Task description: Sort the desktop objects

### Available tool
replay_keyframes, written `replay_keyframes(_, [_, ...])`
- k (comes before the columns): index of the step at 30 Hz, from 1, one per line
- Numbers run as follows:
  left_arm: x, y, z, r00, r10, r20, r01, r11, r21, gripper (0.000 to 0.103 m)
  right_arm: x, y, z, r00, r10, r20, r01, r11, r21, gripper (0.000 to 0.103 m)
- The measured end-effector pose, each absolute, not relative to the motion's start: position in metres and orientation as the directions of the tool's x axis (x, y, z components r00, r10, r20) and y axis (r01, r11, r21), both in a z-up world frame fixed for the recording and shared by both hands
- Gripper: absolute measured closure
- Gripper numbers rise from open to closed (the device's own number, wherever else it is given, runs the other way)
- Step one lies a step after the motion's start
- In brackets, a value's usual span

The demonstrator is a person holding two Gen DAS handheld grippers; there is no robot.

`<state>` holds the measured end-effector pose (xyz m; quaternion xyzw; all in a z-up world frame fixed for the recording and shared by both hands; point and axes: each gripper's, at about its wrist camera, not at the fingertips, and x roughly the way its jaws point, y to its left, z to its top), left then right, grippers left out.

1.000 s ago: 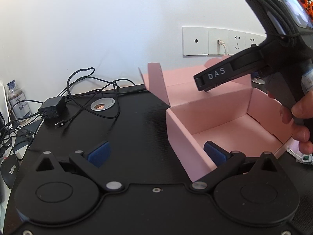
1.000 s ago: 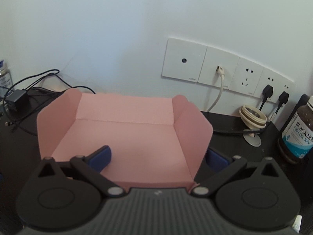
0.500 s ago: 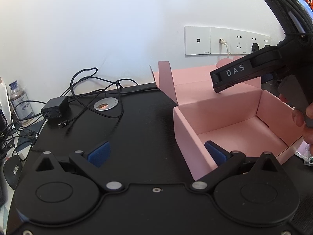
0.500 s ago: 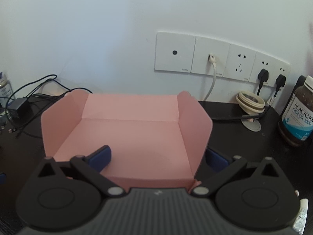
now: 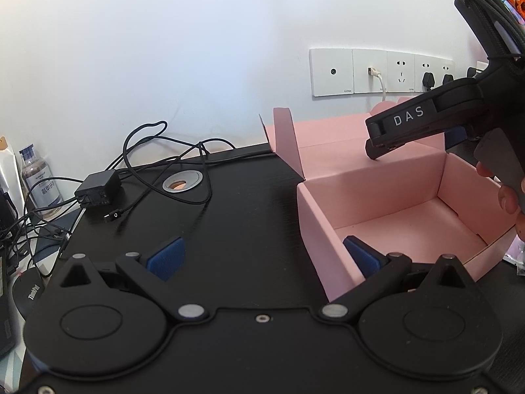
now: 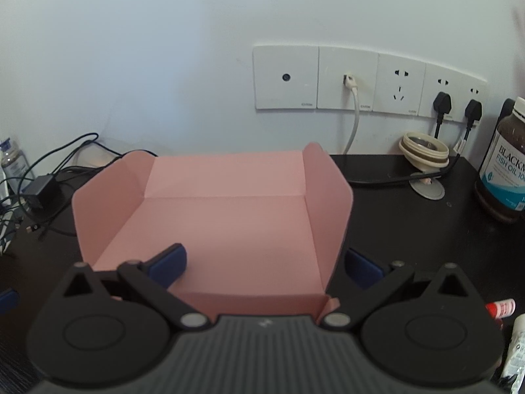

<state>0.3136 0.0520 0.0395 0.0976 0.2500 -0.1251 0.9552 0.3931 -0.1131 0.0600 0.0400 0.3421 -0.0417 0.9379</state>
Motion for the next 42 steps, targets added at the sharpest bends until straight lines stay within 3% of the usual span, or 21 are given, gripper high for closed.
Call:
replay_keyframes(19, [0.309, 0.049, 0.042, 0.856, -0.181, -0.484, 0.289, 0.944, 0.158, 0.000, 0.382, -0.115, 0.060, 0.768, -0.052, -0.638, 0.126, 0.990, 0.071, 0.001])
replay_keyframes(35, [0.311, 0.049, 0.037, 0.810, -0.264, -0.524, 0.358, 0.930, 0.086, 0.000, 0.367, -0.115, 0.068, 0.784, -0.044, -0.620, 0.120, 0.989, 0.081, 0.001])
replay_keyframes(42, [0.301, 0.044, 0.042, 0.821, -0.280, -0.497, 0.381, 0.917, 0.113, 0.000, 0.363, -0.115, 0.068, 0.779, -0.029, -0.626, 0.110, 0.990, 0.091, 0.001])
